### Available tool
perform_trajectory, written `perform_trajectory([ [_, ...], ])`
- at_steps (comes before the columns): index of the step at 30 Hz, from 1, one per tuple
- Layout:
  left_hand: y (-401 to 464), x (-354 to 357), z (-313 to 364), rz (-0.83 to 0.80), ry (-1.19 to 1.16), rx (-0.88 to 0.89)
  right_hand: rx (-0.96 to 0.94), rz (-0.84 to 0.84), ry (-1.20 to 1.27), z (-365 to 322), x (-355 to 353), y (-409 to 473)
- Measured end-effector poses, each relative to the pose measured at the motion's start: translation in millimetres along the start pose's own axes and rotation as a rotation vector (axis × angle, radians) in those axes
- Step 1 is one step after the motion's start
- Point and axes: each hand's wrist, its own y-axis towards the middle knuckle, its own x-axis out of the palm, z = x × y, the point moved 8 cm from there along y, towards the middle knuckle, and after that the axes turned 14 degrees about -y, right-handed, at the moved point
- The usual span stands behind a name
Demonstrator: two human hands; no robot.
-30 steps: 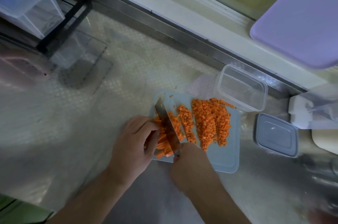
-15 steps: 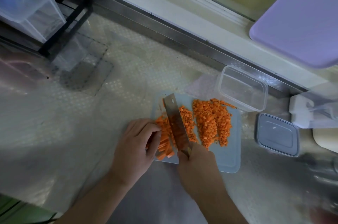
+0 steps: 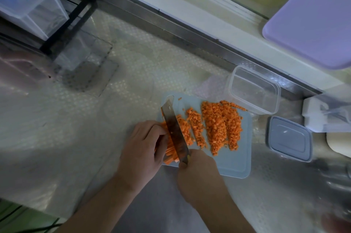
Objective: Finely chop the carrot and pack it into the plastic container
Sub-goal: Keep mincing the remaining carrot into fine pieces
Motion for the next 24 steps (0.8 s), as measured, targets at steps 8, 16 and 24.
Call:
perform_trajectory([
  [8,1,0,1,-0.021,0.020,0.000,0.049,0.022,-0.019,-1,12,11],
  [16,0,2,0,-0.047,0.011,-0.024,0.017,0.041,0.032,3,16,13],
  [24,-8,8,5,-0.271,0.008,-0.095,-0.045,0.027,0.097,8,13,18],
])
